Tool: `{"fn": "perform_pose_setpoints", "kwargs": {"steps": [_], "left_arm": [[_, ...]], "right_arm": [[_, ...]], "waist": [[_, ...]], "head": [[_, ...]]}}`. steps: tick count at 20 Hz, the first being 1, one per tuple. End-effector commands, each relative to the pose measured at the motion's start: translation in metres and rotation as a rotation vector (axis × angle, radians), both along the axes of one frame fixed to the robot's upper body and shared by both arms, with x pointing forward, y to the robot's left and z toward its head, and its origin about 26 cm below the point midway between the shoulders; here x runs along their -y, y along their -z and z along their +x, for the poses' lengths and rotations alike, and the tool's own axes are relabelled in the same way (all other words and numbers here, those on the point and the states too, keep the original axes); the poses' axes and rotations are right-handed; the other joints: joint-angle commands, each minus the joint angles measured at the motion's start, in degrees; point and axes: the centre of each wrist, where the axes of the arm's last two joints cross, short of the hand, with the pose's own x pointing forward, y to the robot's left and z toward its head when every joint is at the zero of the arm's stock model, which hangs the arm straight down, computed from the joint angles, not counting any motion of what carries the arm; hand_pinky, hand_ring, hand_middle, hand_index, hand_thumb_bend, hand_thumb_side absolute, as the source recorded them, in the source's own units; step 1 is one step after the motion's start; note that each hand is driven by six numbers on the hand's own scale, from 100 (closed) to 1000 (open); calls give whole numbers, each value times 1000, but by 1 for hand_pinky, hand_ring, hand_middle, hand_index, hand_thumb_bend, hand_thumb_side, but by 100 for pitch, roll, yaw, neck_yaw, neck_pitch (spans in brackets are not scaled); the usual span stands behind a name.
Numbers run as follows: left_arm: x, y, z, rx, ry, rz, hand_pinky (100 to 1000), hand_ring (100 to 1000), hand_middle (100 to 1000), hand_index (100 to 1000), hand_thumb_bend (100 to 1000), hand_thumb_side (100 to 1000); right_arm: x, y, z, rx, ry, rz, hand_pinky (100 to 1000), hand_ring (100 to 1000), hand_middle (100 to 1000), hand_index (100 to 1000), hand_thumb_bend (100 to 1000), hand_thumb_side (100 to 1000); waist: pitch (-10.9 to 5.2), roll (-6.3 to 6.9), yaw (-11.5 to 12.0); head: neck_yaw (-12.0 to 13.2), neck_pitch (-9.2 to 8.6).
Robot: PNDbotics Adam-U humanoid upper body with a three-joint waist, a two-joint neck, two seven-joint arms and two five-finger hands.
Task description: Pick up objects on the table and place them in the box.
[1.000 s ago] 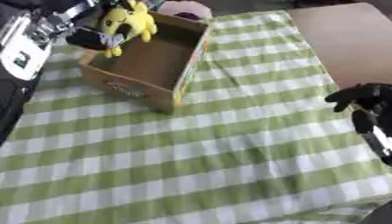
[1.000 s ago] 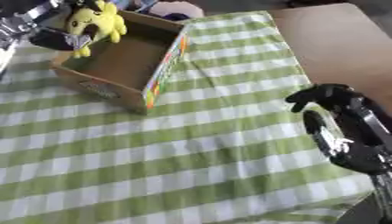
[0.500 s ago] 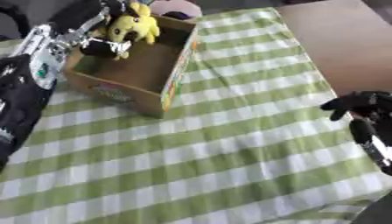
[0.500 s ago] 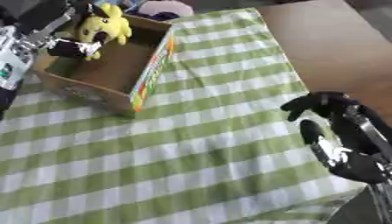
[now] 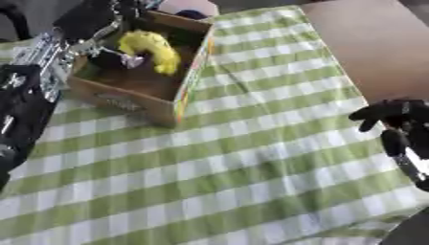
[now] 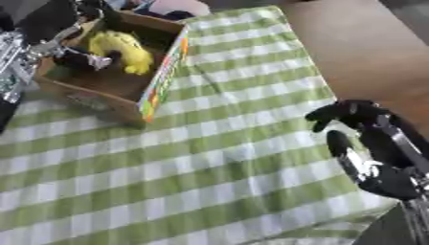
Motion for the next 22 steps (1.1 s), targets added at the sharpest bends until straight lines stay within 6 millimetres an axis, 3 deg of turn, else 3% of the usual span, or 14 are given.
{"fn": "perform_pose_setpoints", "kwargs": {"steps": [1, 2, 5, 9, 14, 18, 22], "left_arm": [[-5, -12, -3, 32, 7, 3, 736, 731, 749, 835, 352, 405], [-5, -13, -4, 33, 22, -10, 729, 721, 738, 836, 324, 393], [-5, -18, -11, 17, 88, -90, 681, 639, 652, 832, 100, 363], [0, -35, -42, -28, 248, -235, 651, 592, 590, 826, 100, 455], [13, -54, -109, -148, 450, -396, 635, 575, 572, 831, 100, 497], [19, -46, -150, -283, 531, -513, 622, 564, 562, 839, 100, 562], [24, -23, -172, -416, 559, -602, 617, 559, 558, 850, 100, 623]], "right_arm": [[2, -6, 0, 20, -4, -2, 782, 731, 535, 736, 100, 531], [2, -6, 0, 20, -3, -2, 782, 731, 535, 736, 100, 531], [4, -5, 0, 19, 7, 0, 782, 731, 535, 736, 100, 532], [5, -6, 1, 22, 18, 6, 782, 731, 535, 736, 100, 531], [8, -6, 0, 24, 36, 11, 782, 731, 535, 736, 100, 532], [10, -4, 0, 22, 50, 12, 782, 732, 535, 736, 100, 531], [12, -2, -1, 21, 63, 14, 783, 732, 535, 738, 100, 530]], "waist": [[-97, -47, 24], [-92, -50, 39], [-84, -61, 110], [-73, -82, 252], [-60, -129, 506], [-42, -202, 712], [-40, -280, 876]], "head": [[-1, -51], [-5, -58], [-40, -56], [-83, -62], [-90, -40], [-68, -19], [11, 84]]}}
